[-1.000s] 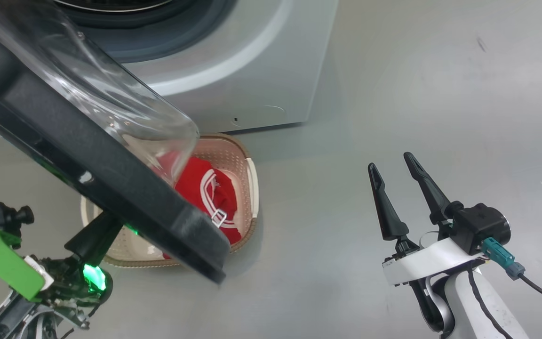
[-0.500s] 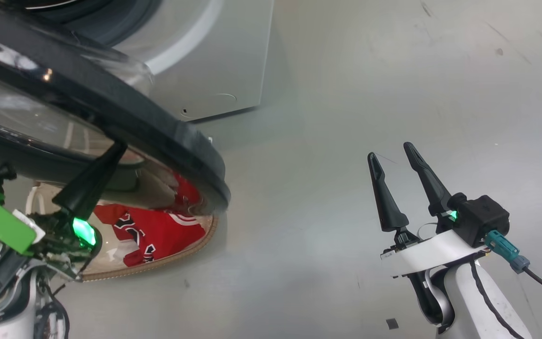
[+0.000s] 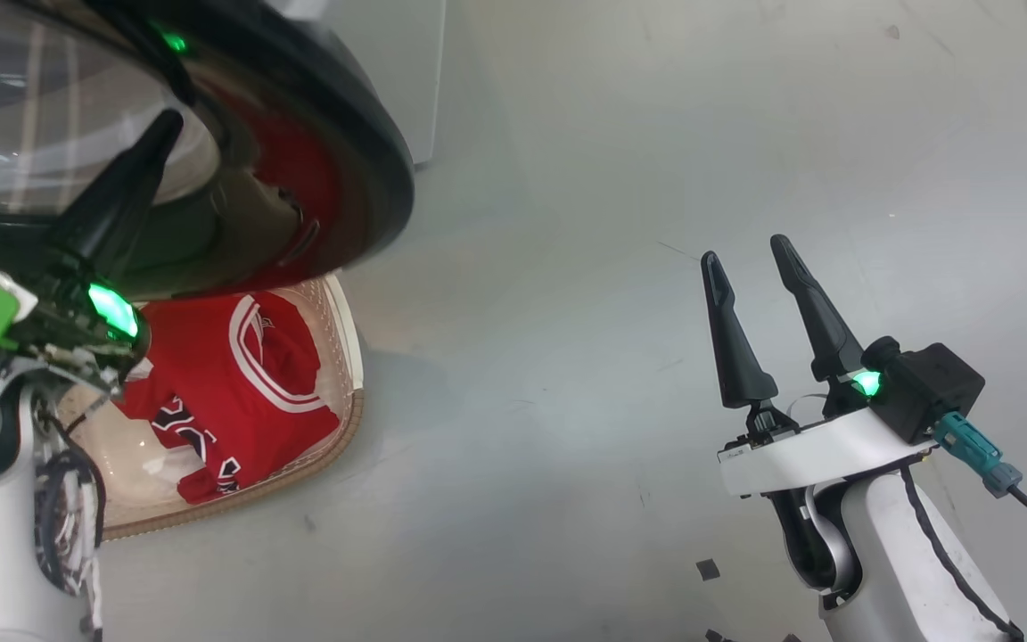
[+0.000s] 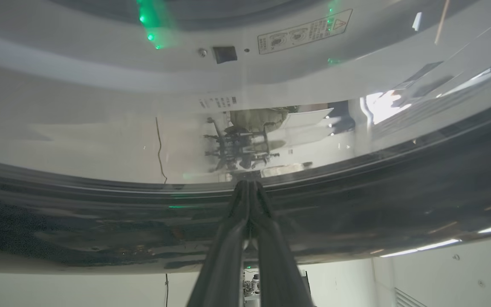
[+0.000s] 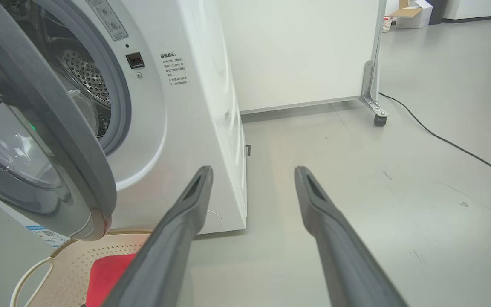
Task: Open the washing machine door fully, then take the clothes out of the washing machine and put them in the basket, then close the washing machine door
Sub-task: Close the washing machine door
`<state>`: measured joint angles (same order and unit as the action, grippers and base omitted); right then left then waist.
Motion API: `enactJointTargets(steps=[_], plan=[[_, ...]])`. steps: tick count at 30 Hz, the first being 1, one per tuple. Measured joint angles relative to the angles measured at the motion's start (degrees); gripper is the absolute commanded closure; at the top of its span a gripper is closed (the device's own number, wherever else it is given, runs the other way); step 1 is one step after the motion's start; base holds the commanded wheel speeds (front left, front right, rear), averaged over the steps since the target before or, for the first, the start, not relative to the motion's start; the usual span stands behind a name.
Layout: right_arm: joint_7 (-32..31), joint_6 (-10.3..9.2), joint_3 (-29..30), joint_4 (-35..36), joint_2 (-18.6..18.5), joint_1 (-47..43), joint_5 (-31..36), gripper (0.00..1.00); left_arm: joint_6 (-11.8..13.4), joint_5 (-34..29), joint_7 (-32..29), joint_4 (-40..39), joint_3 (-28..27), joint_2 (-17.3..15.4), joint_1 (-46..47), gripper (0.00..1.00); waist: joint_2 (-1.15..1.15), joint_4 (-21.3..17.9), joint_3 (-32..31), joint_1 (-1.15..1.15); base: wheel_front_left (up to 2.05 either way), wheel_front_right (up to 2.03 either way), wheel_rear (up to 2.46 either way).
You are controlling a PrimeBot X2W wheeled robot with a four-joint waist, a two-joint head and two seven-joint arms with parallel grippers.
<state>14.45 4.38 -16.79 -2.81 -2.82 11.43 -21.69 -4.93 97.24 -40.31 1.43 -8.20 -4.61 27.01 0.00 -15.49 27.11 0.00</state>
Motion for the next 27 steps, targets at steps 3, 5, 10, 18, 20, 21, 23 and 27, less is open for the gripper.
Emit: enactJointTargets(steps=[3,5,10,18,20,21,23,27], plan=[[0.0,-0.47,0.0,0.1,0.0,0.6,-0.5,0.0,0.1,-0.5,1.4,2.0,0.2,0.1,3.7,1.0,0.0,-0.9,1.0,0.0,0.0,0.0,0.0],[0.0,-0.51,0.1,0.1,0.0,1.1,-0.5,0.0,0.1,-1.5,2.4,3.2,0.2,0.3,5.6,1.0,0.0,-1.2,1.3,0.0,0.0,0.0,0.0],[0.0,-0.58,0.0,0.1,0.0,1.2,-0.5,0.0,0.1,-2.5,4.8,6.2,0.2,1.0,9.5,1.0,0.0,-1.5,1.5,0.0,0.0,0.0,0.0],[0.0,-0.99,-0.3,0.1,0.0,1.7,-0.7,0.0,0.0,-3.3,9.4,11.7,-1.0,1.8,14.9,1.0,0.0,-1.7,1.3,0.0,0.0,0.0,0.0],[0.0,-0.99,-0.4,0.0,0.0,1.8,-1.0,0.0,-0.1,-3.6,10.5,13.0,-1.0,1.8,15.9,1.0,0.0,-1.8,1.2,0.0,0.0,0.0,0.0],[0.0,-0.99,-0.4,0.0,0.0,2.0,-1.0,0.0,-0.2,-3.7,10.8,13.6,-1.0,1.9,16.3,1.0,0.0,-1.8,1.2,0.0,0.0,0.0,0.0],[0.0,-1.0,-0.4,0.0,0.0,2.2,-1.0,0.0,-0.2,-3.7,11.2,14.8,-0.9,1.9,17.0,1.0,0.0,-1.8,1.1,0.0,0.0,0.0,0.0],[0.0,-1.0,-0.4,-0.1,0.0,2.2,-1.0,0.0,-0.6,-4.1,11.7,16.7,-0.5,2.0,17.9,1.0,0.0,-1.9,0.8,0.0,0.0,0.0,0.0]])
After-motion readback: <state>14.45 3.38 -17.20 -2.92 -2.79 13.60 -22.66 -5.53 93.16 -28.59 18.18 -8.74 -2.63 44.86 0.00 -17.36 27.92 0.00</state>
